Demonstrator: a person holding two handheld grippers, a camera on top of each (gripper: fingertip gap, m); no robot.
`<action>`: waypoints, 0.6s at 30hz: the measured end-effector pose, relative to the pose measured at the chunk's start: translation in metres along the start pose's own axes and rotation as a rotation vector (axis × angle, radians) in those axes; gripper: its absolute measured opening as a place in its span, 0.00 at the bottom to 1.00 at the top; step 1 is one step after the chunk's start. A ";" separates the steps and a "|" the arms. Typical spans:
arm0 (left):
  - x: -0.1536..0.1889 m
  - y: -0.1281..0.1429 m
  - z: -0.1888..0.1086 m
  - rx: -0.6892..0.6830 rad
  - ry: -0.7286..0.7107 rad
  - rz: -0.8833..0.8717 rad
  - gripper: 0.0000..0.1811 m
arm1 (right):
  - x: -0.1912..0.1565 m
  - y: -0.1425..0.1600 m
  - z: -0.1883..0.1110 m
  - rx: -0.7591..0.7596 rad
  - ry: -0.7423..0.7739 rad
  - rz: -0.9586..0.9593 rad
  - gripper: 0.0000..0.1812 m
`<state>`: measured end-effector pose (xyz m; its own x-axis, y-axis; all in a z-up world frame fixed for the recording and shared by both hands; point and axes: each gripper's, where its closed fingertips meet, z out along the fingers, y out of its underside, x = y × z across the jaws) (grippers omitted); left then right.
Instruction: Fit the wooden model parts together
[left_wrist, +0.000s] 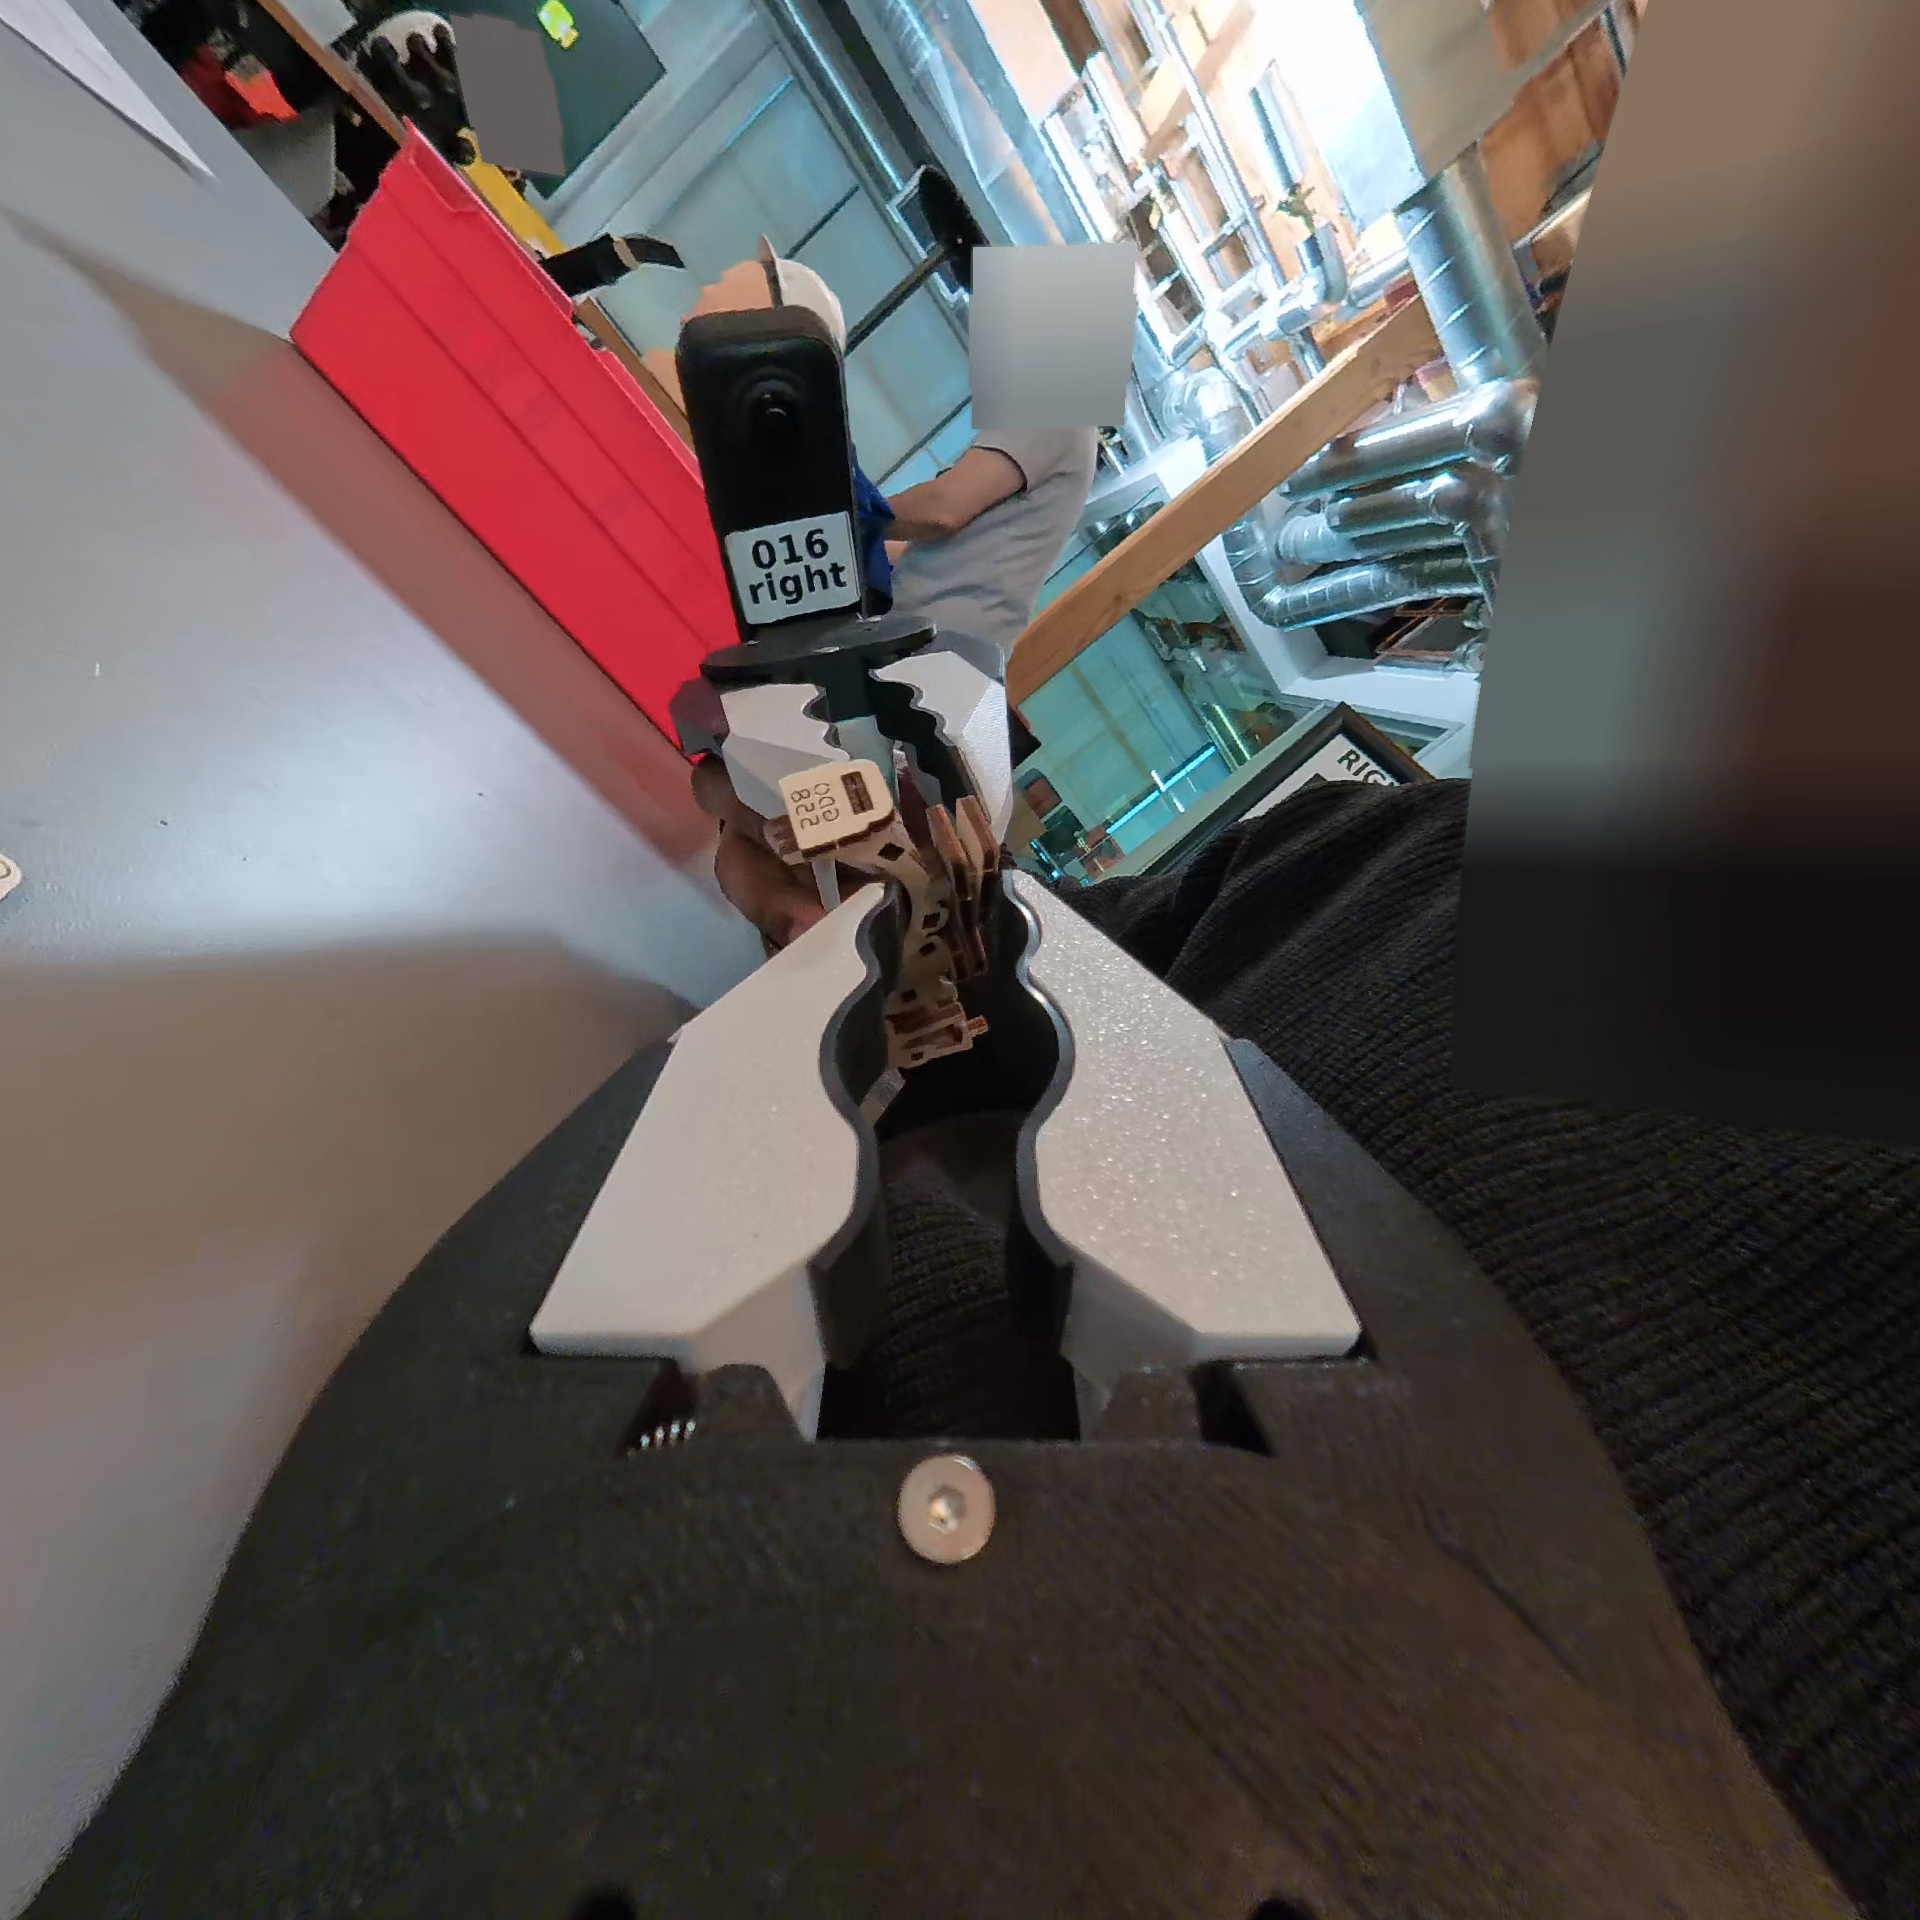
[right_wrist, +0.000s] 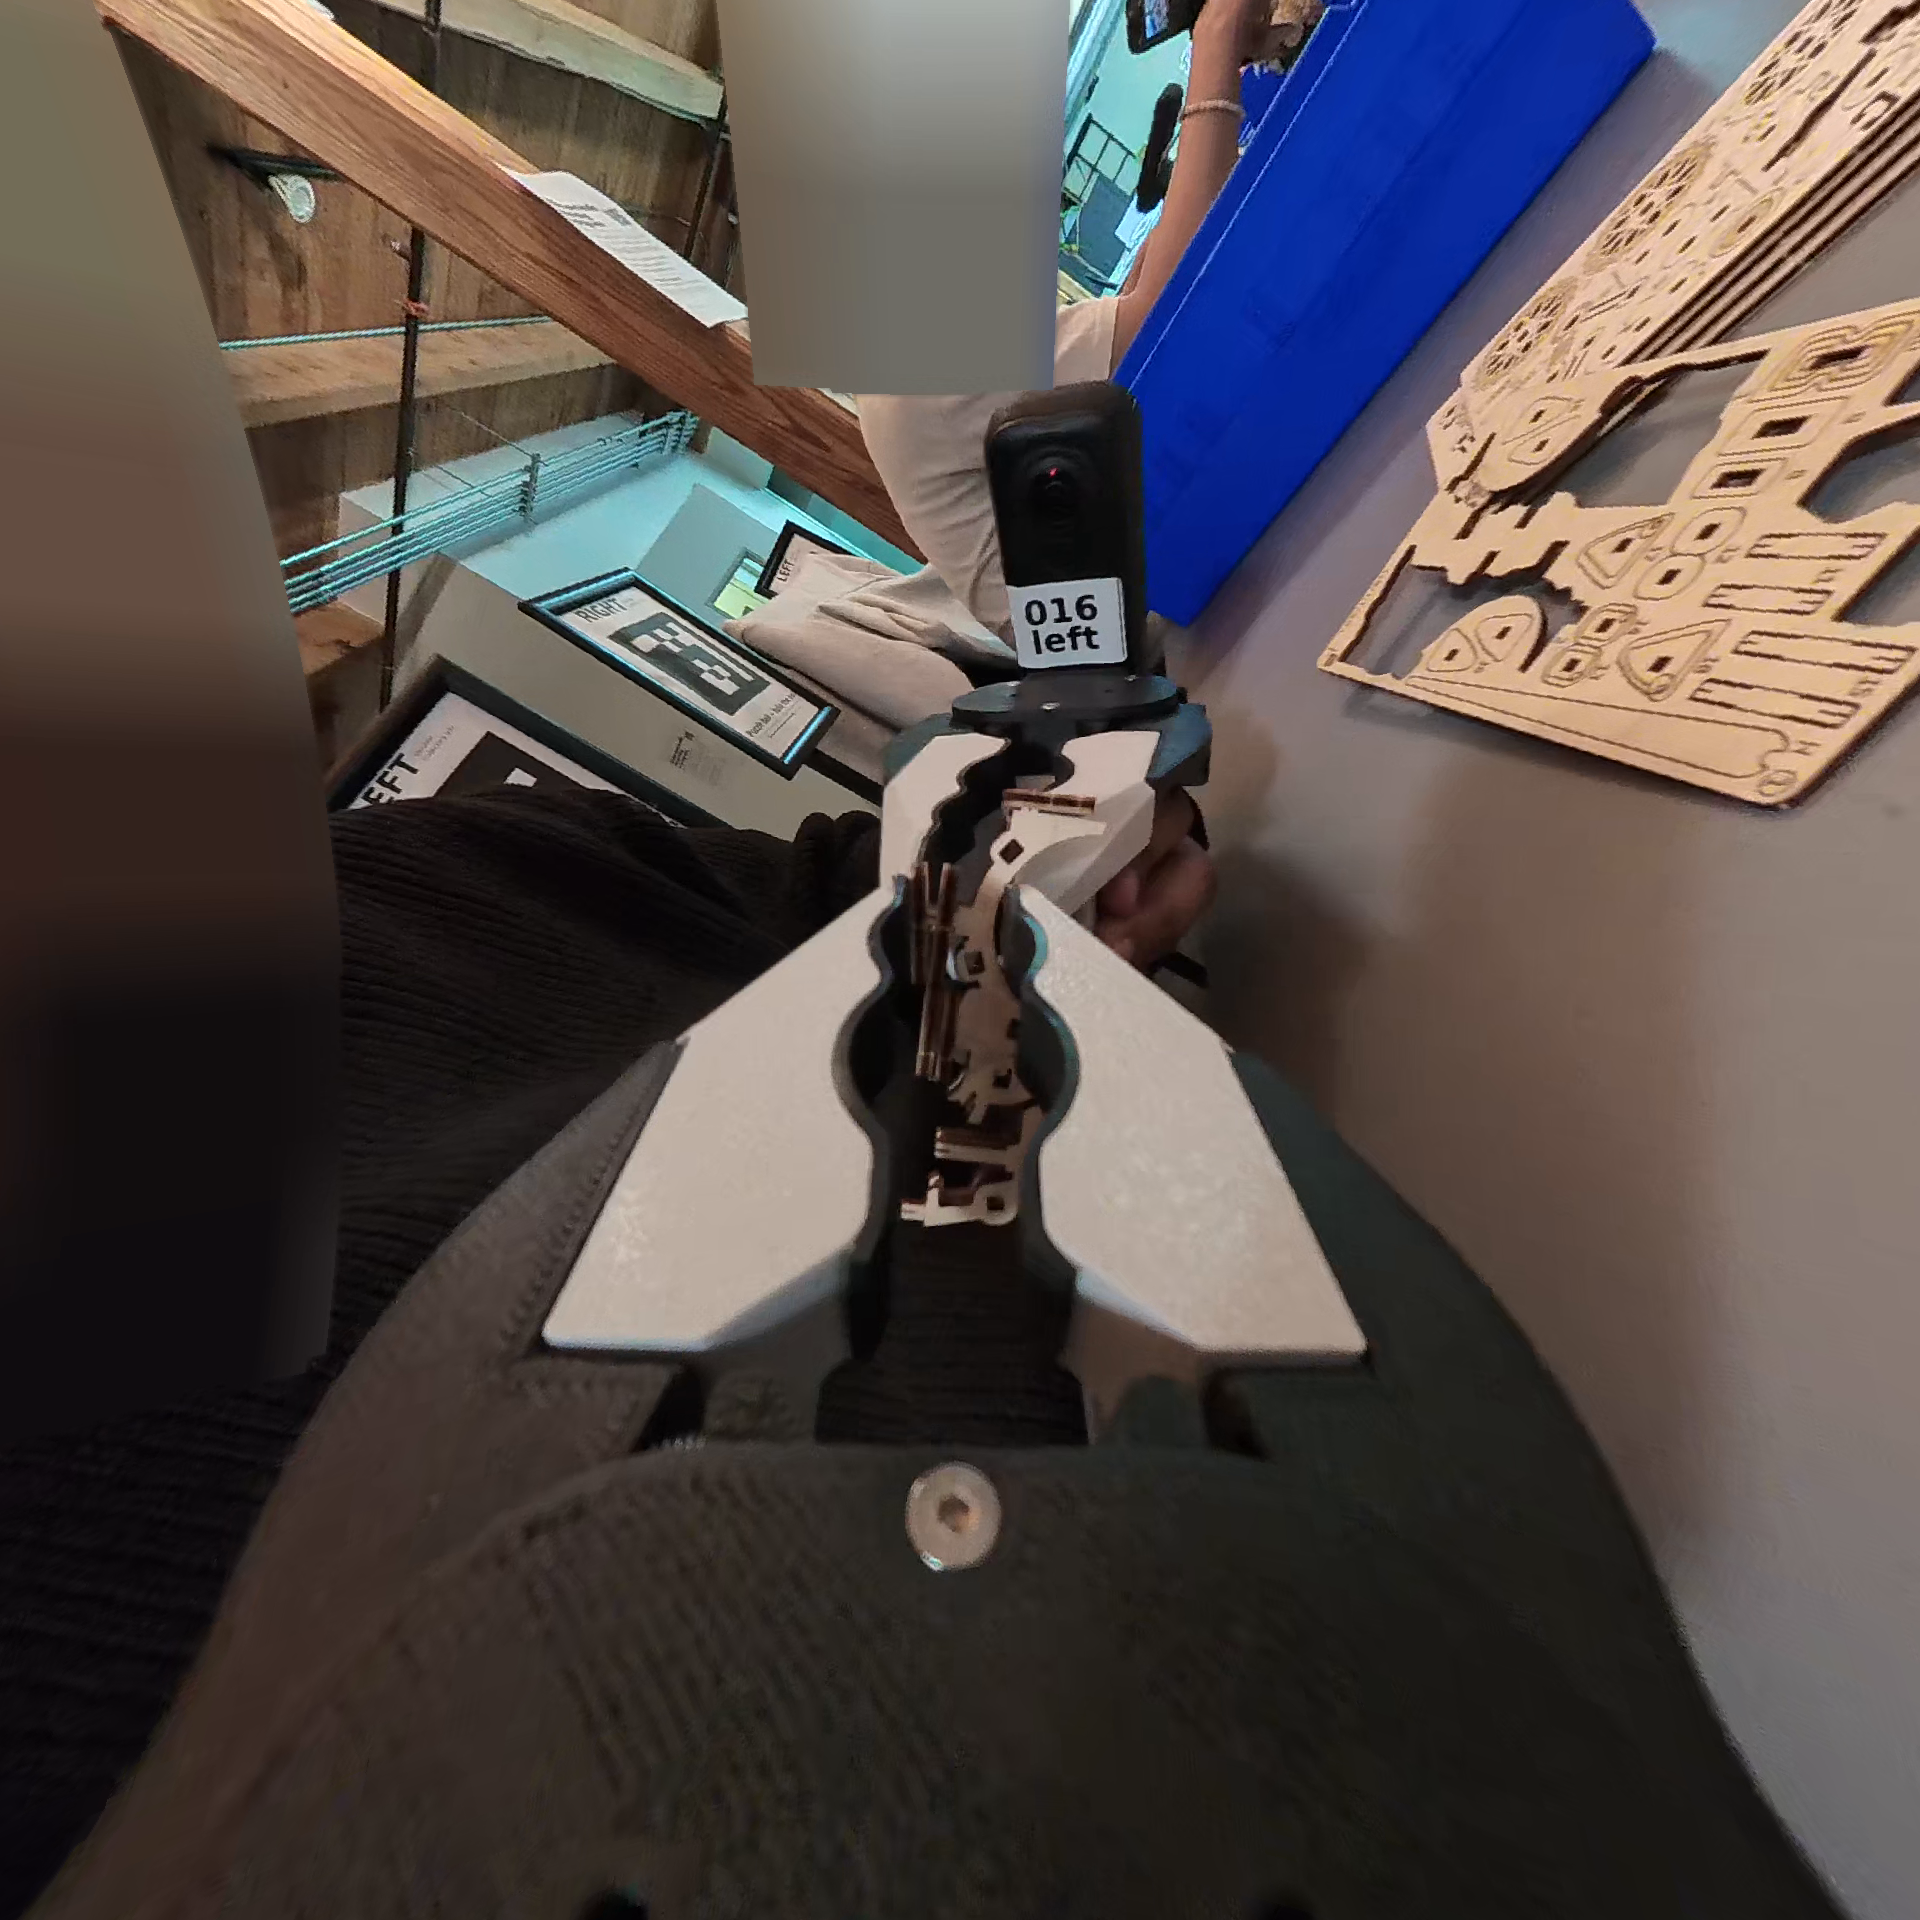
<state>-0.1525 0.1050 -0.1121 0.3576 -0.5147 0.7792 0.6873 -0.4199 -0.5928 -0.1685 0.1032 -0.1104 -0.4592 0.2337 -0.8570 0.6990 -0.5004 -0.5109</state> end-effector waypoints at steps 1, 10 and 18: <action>0.000 0.000 0.000 0.002 0.002 -0.003 0.08 | 0.000 0.000 0.000 -0.001 0.002 -0.004 0.09; 0.002 -0.005 -0.001 0.031 0.021 -0.027 0.10 | -0.002 -0.003 -0.001 0.014 -0.004 -0.005 0.08; 0.001 -0.005 -0.002 0.021 0.002 -0.001 0.09 | -0.001 -0.003 0.000 0.019 0.003 -0.009 0.08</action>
<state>-0.1569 0.1052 -0.1086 0.3553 -0.5157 0.7796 0.7008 -0.4049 -0.5873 -0.1700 0.1042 -0.1077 -0.4637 0.2412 -0.8525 0.6844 -0.5136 -0.5175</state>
